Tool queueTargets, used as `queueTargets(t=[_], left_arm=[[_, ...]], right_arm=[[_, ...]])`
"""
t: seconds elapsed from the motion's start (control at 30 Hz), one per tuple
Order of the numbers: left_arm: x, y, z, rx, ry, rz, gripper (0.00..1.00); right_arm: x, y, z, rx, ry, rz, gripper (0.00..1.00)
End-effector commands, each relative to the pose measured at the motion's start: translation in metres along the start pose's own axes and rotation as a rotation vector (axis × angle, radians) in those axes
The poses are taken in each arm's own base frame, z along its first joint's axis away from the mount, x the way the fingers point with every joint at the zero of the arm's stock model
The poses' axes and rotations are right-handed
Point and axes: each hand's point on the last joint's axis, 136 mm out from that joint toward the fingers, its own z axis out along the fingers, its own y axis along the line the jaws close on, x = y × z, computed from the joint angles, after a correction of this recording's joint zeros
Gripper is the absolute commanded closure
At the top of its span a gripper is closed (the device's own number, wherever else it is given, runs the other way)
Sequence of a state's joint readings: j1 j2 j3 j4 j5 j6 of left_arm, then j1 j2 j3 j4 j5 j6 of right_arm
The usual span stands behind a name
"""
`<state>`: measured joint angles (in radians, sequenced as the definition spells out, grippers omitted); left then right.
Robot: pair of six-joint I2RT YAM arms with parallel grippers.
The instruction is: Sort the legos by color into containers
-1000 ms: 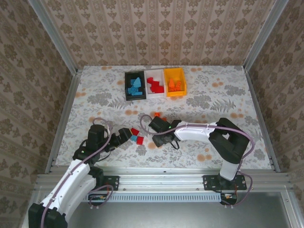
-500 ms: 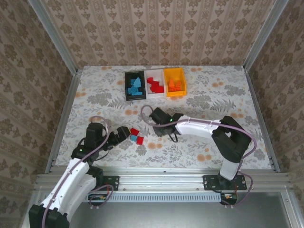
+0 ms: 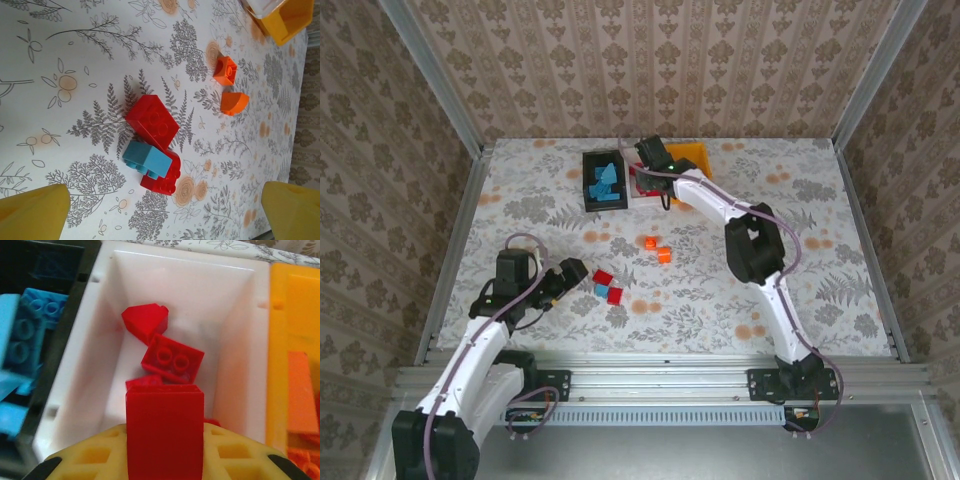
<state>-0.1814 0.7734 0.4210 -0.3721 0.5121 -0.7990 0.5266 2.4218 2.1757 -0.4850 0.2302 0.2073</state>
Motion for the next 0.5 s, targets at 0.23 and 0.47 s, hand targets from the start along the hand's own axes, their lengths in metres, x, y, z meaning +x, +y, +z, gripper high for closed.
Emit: queueTargets(t=[0.23, 0.47], left_arm=[[-0.007, -0.019, -0.003, 0.064, 0.008, 0.069, 0.00], [-0.010, -0.016, -0.007, 0.037, -0.015, 0.062, 0.00]], right_arm=[[-0.030, 0.011, -0.014, -0.019, 0.003, -0.071, 0.42], [-0.038, 0.049, -0.105, -0.080, -0.120, -0.098, 0.40]])
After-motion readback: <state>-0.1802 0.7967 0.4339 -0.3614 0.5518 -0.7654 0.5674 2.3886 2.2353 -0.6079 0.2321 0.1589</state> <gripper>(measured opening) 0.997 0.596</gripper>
